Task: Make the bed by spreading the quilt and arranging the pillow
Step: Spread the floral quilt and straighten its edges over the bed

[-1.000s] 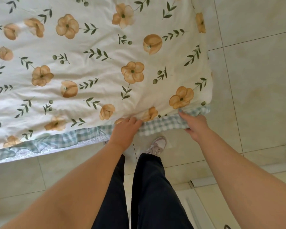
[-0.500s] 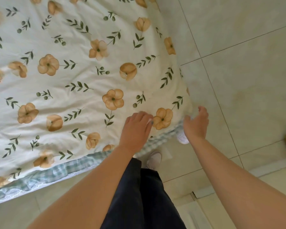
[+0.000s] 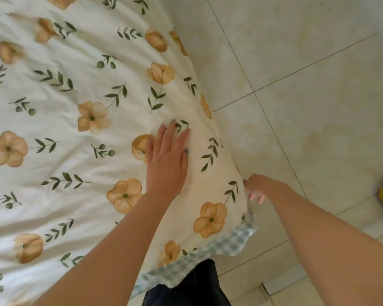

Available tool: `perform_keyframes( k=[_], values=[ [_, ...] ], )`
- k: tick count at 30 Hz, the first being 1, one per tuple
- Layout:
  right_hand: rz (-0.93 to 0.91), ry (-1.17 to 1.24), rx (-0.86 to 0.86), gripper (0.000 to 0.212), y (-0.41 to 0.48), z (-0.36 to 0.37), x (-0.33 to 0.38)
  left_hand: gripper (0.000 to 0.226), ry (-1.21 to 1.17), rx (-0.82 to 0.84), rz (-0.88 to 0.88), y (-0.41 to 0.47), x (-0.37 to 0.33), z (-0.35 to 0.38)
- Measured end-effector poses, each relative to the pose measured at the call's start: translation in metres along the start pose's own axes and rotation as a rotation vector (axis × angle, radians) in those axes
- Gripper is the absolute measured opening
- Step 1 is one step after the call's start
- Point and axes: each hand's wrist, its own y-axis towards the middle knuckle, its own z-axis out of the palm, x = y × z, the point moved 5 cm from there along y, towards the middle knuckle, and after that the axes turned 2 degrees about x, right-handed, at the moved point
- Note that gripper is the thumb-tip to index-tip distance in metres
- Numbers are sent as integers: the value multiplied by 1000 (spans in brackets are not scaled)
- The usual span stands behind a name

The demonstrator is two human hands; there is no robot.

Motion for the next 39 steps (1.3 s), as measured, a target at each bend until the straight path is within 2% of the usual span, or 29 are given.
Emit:
perform_keyframes(
  k=[1,2,3,5,7,10,11,12,13,15,16,17,19,21,24,27,29,31,34,36,39],
  values=[
    [54,-125,-47,34,3,-18,-4,46,23,18,10,8,1,1],
    [65,-178,-166,38,2,-38,1,48,49,32,19,14,2,1],
    [27,-103,-275,44,-3,-61,15,50,66,43,15,22,3,1],
    [-193,202,-427,50,-22,-95,61,57,63,33,-27,34,5,0],
    [-480,372,-608,54,-53,-129,119,61,-10,-20,-107,46,8,-8],
    [-839,426,-924,54,-93,-154,182,60,-153,-124,-205,56,18,-18],
    [-908,390,-929,53,-88,-148,193,59,-167,-140,-213,58,20,-17],
    [-924,372,-844,52,-73,-132,198,59,-154,-144,-210,59,22,-15],
    [-866,437,-645,51,-47,-111,196,59,-120,-145,-210,60,24,-10],
    [-529,582,-159,56,8,-65,172,60,-45,-143,-227,61,25,-1],
    [-361,546,-11,58,24,-49,156,60,-14,-146,-246,61,24,2],
    [-267,429,73,58,36,-45,144,59,5,-149,-278,63,21,5],
    [-230,185,27,53,40,-60,139,59,27,-157,-332,66,18,9],
    [-263,169,-50,48,32,-88,150,59,43,-172,-403,69,14,12],
    [-323,426,67,44,18,-132,170,59,13,-207,-519,73,1,16],
    [-400,790,261,60,8,-168,194,59,-67,-262,-611,80,-11,15],
    [-399,863,336,65,3,-181,203,59,-123,-281,-657,84,-14,12],
    [-412,704,350,60,-4,-191,199,59,-175,-286,-709,86,-18,9],
    [-460,307,351,46,-18,-198,191,61,-184,-240,-755,87,-23,8],
    [-519,121,268,44,-27,-207,191,63,-172,-203,-771,87,-29,3],
    [-660,5,102,47,-44,-225,205,61,-284,-188,-789,89,-33,-10]
  ],
)
